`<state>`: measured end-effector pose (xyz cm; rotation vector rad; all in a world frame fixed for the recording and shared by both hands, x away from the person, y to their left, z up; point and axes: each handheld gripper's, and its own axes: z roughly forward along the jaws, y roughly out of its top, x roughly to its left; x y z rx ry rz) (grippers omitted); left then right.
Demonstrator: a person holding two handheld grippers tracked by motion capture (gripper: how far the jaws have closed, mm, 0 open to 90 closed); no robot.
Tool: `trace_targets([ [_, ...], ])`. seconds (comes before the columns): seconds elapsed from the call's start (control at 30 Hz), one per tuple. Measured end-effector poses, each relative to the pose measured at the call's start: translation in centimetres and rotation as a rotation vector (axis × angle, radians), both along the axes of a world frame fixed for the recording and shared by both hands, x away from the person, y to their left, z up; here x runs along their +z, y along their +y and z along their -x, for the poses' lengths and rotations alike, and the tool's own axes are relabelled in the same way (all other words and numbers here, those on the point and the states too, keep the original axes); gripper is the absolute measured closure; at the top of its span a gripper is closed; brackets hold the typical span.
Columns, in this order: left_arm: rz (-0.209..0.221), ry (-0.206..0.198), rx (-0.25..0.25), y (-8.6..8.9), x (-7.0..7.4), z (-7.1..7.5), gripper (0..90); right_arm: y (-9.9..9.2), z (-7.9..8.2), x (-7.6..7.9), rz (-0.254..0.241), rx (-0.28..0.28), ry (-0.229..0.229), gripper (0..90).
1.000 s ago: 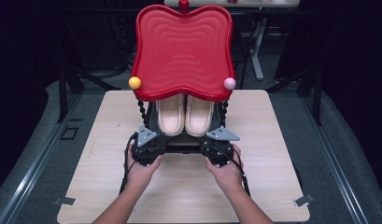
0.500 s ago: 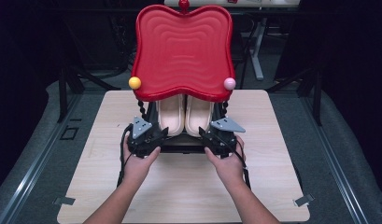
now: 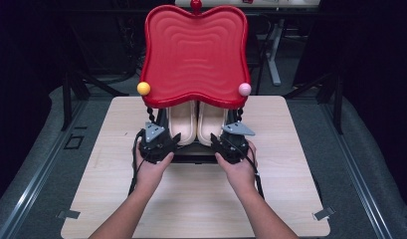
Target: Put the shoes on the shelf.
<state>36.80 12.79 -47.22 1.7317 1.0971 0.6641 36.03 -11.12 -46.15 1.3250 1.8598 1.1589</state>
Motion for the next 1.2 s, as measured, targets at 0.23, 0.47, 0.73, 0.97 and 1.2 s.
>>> trace_targets([
  [0.23,-0.011,-0.015,0.012,-0.2,-0.2,-0.2,55.8,-0.2,-0.4,-0.4,0.005,-0.001,-0.024,56.8],
  [0.47,-0.011,-0.011,0.02,-0.2,0.0,-0.6,61.5,-0.5,-1.0,-0.4,0.003,-0.006,-0.023,60.6],
  [0.73,-0.045,-0.038,0.008,-0.1,0.1,-0.7,62.8,-0.4,-1.1,-0.3,0.002,-0.012,-0.017,60.7],
  [0.97,-0.047,-0.04,0.004,-0.1,0.1,-0.6,62.7,-0.4,-1.1,-0.4,0.004,-0.013,-0.022,59.1],
  [1.2,-0.044,-0.039,-0.004,0.0,0.1,-0.6,62.3,-0.2,-1.0,-0.4,0.008,-0.012,-0.023,57.6],
])
